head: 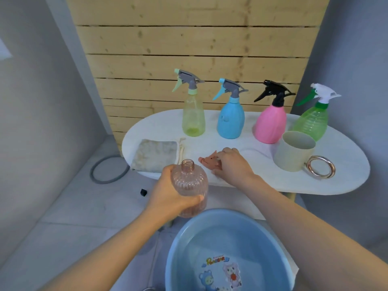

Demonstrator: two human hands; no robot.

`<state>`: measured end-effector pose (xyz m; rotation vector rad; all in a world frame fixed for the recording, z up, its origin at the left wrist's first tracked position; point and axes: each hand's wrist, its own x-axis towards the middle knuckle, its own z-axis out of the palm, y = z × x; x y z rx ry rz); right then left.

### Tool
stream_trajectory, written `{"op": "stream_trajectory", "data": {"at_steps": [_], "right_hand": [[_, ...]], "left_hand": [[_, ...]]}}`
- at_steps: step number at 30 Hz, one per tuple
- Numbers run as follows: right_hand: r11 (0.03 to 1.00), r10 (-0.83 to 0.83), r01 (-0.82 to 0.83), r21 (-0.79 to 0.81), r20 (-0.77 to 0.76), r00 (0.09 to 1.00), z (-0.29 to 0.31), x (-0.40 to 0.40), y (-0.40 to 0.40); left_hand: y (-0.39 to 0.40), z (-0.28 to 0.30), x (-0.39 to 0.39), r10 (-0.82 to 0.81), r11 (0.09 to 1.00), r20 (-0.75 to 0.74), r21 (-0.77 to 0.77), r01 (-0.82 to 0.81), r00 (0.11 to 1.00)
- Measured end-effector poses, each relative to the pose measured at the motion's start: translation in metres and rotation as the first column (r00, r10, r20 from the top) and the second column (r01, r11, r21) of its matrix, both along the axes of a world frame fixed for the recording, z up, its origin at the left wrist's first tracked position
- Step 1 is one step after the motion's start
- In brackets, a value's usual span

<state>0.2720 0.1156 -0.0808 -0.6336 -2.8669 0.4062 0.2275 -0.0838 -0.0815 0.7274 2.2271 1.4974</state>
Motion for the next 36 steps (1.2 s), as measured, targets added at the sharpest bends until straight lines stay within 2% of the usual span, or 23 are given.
{"op": "stream_trajectory", "data": {"at_steps": [3,6,8,11,15,17,20,24,30,36], "right_hand": [[0.993,-0.057,0.025,-0.119,-0.276,0.960,0.027,0.012,-0.004],[0.920,-0.143,-0.058,-0.389,-0.470,0.871,0.061,0.034,-0.008],[0.794,-0.247,-0.163,-0.585,-0.556,0.794,0.076,0.048,-0.009],[0.557,-0.424,-0.356,-0.751,-0.625,0.656,0.098,0.072,-0.007],[0.190,-0.568,-0.624,-0.758,-0.603,0.560,0.130,0.103,-0.007],[0.095,-0.623,-0.693,-0.715,-0.586,0.519,0.139,0.112,-0.009],[0.044,-0.653,-0.764,-0.644,-0.597,0.466,0.146,0.118,-0.012],[0.033,-0.682,-0.798,-0.602,-0.597,0.422,0.151,0.121,-0.012],[0.061,-0.627,-0.738,-0.672,-0.601,0.495,0.138,0.113,-0.017],[0.092,-0.586,-0.713,-0.695,-0.617,0.525,0.127,0.100,-0.019]], "left_hand": [[0.001,0.002,0.004,-0.026,1.000,-0.019,-0.006,0.026,0.999],[0.004,0.006,0.009,-0.048,0.999,-0.048,-0.012,0.047,0.998],[0.005,0.007,0.011,-0.060,0.998,-0.060,-0.033,0.058,0.996],[0.008,0.006,0.019,-0.096,0.993,-0.074,-0.079,0.091,0.993],[0.013,0.004,0.029,-0.150,0.980,-0.083,-0.145,0.137,0.985],[0.014,0.003,0.032,-0.166,0.975,-0.078,-0.163,0.152,0.983],[0.014,0.004,0.033,-0.198,0.964,-0.066,-0.193,0.182,0.978],[0.014,0.003,0.031,-0.227,0.949,-0.090,-0.244,0.199,0.970],[0.014,0.002,0.029,-0.244,0.939,-0.089,-0.272,0.212,0.966],[0.014,0.002,0.033,-0.276,0.936,-0.090,-0.251,0.246,0.957]]}}
